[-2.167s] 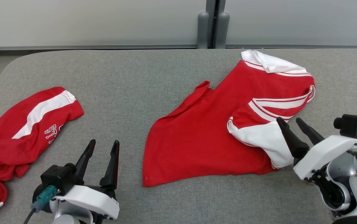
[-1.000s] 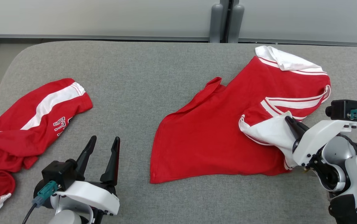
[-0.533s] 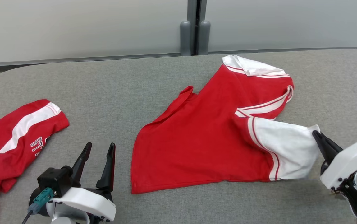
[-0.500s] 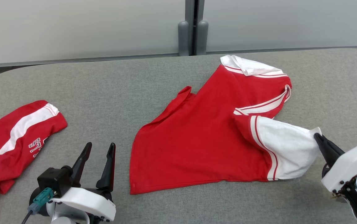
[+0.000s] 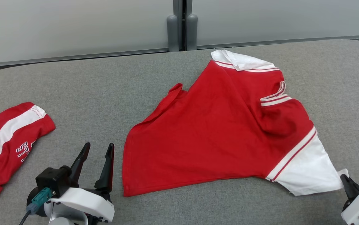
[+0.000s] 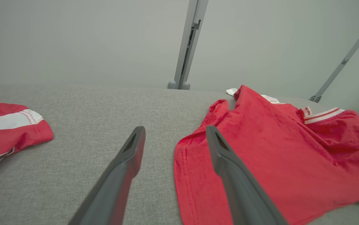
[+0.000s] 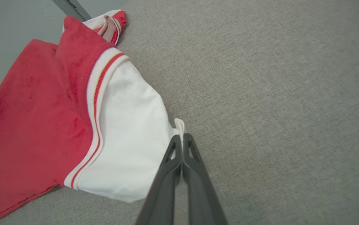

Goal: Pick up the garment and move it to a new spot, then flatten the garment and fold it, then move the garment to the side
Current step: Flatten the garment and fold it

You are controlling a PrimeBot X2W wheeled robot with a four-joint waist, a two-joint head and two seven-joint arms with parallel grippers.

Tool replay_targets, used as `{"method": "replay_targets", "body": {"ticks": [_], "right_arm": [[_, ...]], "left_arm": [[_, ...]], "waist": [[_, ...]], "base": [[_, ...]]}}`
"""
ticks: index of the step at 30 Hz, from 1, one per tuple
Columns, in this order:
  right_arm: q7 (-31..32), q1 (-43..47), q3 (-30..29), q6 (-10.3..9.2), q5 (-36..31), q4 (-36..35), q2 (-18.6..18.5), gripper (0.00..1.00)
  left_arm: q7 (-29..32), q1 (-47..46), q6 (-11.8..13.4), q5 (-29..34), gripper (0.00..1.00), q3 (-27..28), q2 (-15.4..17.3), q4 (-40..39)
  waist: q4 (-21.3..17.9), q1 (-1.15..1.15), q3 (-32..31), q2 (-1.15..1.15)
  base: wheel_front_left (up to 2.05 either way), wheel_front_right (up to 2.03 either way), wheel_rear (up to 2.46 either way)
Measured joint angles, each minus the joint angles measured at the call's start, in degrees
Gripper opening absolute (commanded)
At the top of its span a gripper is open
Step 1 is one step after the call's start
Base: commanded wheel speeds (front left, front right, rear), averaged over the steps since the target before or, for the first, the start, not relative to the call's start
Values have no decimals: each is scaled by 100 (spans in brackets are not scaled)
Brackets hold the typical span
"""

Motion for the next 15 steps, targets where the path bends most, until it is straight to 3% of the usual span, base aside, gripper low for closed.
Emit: {"method": "replay_targets", "body": {"ticks": [2, 4, 5, 10, 15], "right_arm": [[-29, -1, -85, 0, -83, 115, 9, 5], [-14, -1, -111, 0, -83, 240, 31, 65], [41, -1, -114, 0, -83, 287, 42, 100], [212, 44, -83, -1, -365, 267, 52, 100], [193, 0, 146, 0, -375, -424, 54, 100]], "left_arm": [[9, -8, 0, 0, 100, -5, 16, -4], [24, -12, 0, 0, 100, -12, 24, -8], [27, -12, 0, 0, 100, -19, 32, -14], [49, -15, 15, 0, 100, -27, 57, -33], [48, -10, 55, -4, 100, -21, 76, -64]], "waist": [[-9, 0, 13, 0], [-9, 0, 18, 0], [-4, 0, 19, 0], [34, 0, 18, 0], [83, 0, -25, 0]], "base": [[0, 0, 0], [0, 0, 0], [0, 0, 0], [0, 0, 0], [0, 0, 0]]}}
